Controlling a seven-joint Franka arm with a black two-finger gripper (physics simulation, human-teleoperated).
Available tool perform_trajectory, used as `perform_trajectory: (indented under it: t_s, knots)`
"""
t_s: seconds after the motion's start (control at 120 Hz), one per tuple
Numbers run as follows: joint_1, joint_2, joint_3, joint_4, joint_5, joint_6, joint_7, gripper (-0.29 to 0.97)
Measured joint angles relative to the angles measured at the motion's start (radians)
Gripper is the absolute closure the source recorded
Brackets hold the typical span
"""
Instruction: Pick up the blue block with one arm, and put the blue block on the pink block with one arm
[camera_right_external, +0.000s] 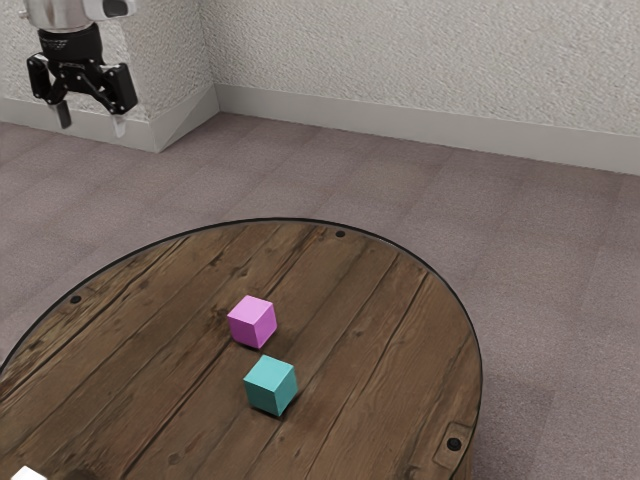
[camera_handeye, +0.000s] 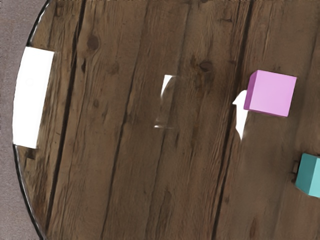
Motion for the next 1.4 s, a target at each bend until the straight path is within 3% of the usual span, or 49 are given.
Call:
perform_trajectory:
  t_s: [0.15,0.2,0.283,0.333,0.408,0.467,0.525,0.592,0.708,0.783,1.125,1.4]
  knots:
    - [-0.005,-0.003,0.000,0.001,0.000,-0.001,-0.002,0.00]
    - [-0.018,-0.086,-0.015,0.041,0.007,-0.013,-0.003,0.00]
    - [-0.006,-0.255,-0.188,0.083,-0.002,-0.058,-0.008,0.00]
    - [-0.011,-0.387,-0.271,-0.038,-0.012,-0.070,-0.021,0.00]
    - [-0.013,-0.572,-0.332,-0.340,-0.035,-0.039,-0.041,0.00]
    - [-0.013,-0.663,-0.417,-0.513,-0.058,-0.011,-0.060,0.00]
    - [-0.013,-0.752,-0.446,-0.663,-0.093,0.025,-0.079,0.00]
    - [-0.015,-0.793,-0.507,-0.794,-0.133,0.086,-0.098,0.00]
    - [-0.015,-0.747,-0.566,-1.020,-0.208,0.268,-0.127,0.00]
    - [-0.016,-0.684,-0.587,-1.085,-0.234,0.398,-0.142,0.00]
    - [0.009,-0.474,-0.589,-1.140,-0.294,0.848,-0.180,0.00]
    - [0.084,-0.364,-0.558,-1.156,-0.261,0.997,-0.146,0.00]
